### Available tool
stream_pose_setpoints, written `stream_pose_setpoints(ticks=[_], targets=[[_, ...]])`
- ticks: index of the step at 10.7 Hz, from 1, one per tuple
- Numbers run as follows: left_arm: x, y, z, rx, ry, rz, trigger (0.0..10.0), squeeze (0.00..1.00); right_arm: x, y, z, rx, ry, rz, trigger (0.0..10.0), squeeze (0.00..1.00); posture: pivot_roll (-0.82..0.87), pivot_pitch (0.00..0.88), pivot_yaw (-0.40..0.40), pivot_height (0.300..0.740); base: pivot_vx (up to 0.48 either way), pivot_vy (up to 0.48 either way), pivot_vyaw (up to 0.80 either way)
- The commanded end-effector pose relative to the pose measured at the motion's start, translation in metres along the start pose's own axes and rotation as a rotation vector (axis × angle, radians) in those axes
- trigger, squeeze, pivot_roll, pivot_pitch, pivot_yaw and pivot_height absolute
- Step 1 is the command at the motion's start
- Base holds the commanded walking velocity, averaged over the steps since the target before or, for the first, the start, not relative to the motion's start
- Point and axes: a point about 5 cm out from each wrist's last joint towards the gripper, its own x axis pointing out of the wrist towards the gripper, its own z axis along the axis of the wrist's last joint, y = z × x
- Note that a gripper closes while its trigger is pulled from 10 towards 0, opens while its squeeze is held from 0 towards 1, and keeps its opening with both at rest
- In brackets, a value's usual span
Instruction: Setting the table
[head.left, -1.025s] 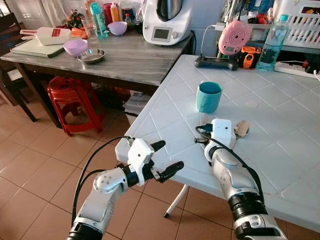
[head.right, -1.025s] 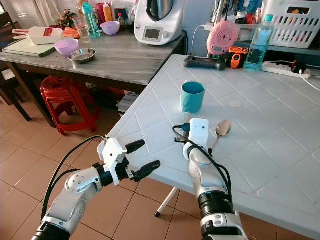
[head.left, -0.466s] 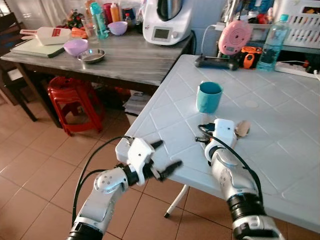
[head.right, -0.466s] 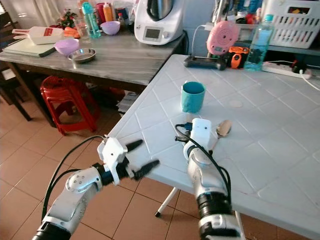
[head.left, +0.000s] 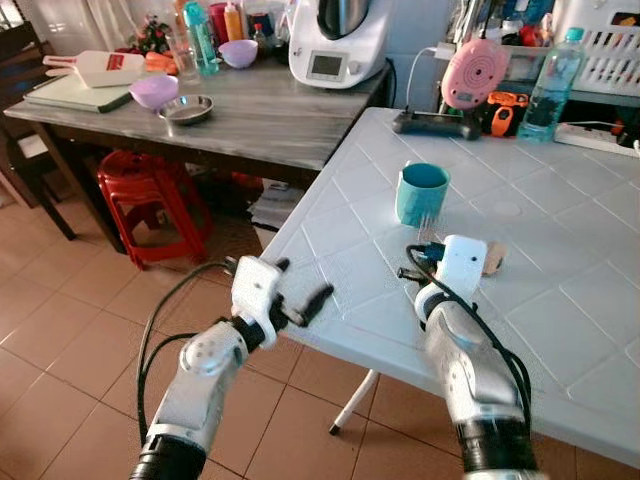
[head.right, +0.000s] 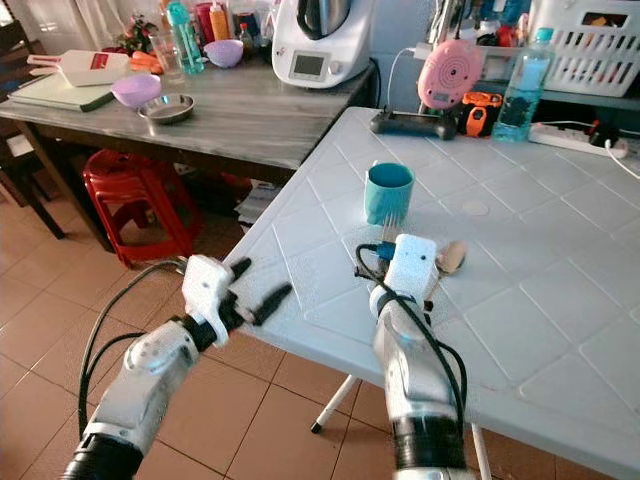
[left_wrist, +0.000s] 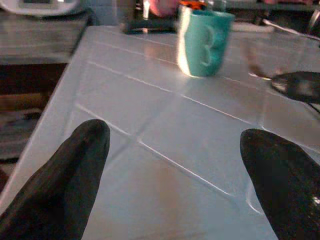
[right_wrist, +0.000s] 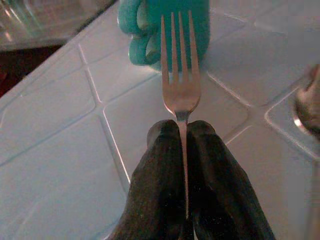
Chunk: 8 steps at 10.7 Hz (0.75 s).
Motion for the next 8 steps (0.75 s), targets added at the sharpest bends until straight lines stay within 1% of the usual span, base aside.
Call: stream_pose_setpoints(ticks=[1,3,4,5,8], targets=[[0.002,0.008,0.002,-0.018,0.002,0.05,10.0,0.0,-0.007,0.003,0.011,-0.011,-0.068,0.002,10.0,0.0,0.0,0.0,0.065,0.74,0.0,0.0,0.0],[0.003,0.01,0.002,-0.06,-0.001,0.07,10.0,0.0,-0.018,-0.006,0.019,-0.052,-0.155,-0.021,10.0,0.0,-0.01,0.0,0.068,0.74,0.0,0.0,0.0],[0.005,0.009,0.002,-0.068,-0.003,0.065,10.0,0.0,-0.02,-0.011,0.018,-0.075,-0.153,-0.04,10.0,0.0,-0.01,0.0,0.07,0.74,0.0,0.0,-0.6],[0.006,0.008,0.002,-0.077,-0.007,0.068,10.0,0.0,-0.022,-0.016,0.016,-0.079,-0.143,-0.056,10.0,0.0,-0.02,0.0,0.072,0.74,0.0,0.0,-0.8],[0.008,0.007,0.001,-0.088,-0.011,0.069,10.0,0.0,-0.024,-0.017,0.015,-0.088,-0.147,-0.059,10.0,0.0,-0.02,0.0,0.07,0.74,0.0,0.279,-0.79]])
